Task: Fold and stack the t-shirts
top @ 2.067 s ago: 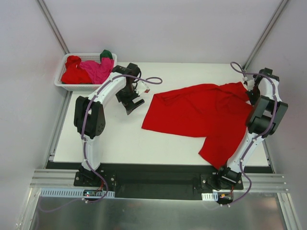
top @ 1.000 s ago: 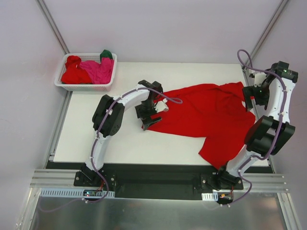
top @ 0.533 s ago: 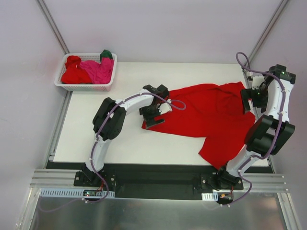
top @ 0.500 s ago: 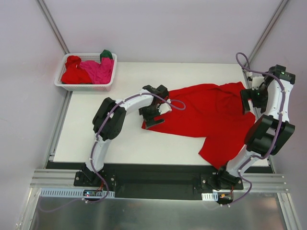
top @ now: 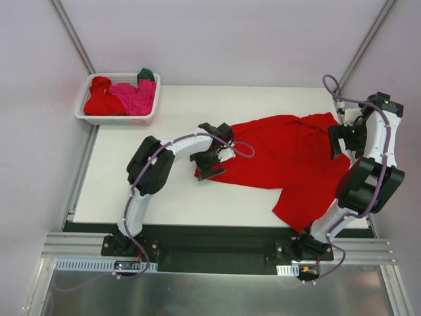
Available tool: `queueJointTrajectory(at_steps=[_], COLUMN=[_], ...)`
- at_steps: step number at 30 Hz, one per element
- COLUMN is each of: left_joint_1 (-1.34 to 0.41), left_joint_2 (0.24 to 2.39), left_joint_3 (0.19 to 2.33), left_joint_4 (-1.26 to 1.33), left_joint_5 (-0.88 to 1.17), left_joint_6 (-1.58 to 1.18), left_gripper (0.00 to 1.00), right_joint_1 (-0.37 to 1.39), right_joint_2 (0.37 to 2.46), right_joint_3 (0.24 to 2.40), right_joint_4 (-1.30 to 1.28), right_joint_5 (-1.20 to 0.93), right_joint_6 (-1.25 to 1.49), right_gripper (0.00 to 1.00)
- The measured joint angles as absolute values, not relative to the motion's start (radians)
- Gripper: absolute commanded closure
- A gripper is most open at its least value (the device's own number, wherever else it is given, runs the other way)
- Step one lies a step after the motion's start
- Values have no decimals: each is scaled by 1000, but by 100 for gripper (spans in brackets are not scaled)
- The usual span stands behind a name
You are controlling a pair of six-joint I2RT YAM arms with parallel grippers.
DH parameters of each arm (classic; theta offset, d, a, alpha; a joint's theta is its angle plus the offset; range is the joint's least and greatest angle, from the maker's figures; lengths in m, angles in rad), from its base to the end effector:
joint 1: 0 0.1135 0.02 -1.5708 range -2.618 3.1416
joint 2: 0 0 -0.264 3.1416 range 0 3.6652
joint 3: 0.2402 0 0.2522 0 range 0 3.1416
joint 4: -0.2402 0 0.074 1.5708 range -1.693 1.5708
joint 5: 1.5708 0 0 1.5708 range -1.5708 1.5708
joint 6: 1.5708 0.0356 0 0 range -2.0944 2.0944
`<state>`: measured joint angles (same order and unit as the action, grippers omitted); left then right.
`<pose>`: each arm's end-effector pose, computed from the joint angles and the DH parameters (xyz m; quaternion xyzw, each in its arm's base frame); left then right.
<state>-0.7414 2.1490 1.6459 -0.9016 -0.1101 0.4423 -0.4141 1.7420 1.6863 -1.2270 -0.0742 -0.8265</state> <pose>0.3168 -0.2847 0.1612 0.5513 0.8283 0.0419 0.0901 0.3160 -0.1360 0.3149 -0.2077 0.9669 -0.0535 0.1381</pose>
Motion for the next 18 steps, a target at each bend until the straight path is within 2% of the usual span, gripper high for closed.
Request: queueJointTrajectory(at_steps=[7, 11, 12, 15, 17, 18], left_joint_1=[-780, -793, -793, -793, -793, -793], left_joint_2=[2127, 2114, 2113, 2112, 2112, 2112], left_joint_3=[1608, 1592, 1592, 1592, 1592, 1592], left_joint_4=[-895, -897, -898, -896, -897, -896], left_joint_5=[-116, -113, -113, -107, -104, -101], left_joint_6=[422, 405, 400, 395, 394, 396], left_gripper=[4, 27, 42, 55, 54, 47], right_joint_1=[-418, -418, -418, -418, -418, -418], right_joint_2=[1742, 1742, 1742, 1742, 1742, 1742], right_joint_3=[1667, 1658, 1655, 1655, 1655, 1655], right_joint_4=[-1223, -1221, -1220, -1219, -1219, -1219], right_joint_5=[-91, -94, -94, -96, -97, -98], right_joint_6=[-823, -823, -823, -823, -823, -823], right_gripper=[4, 4, 4, 4, 4, 4])
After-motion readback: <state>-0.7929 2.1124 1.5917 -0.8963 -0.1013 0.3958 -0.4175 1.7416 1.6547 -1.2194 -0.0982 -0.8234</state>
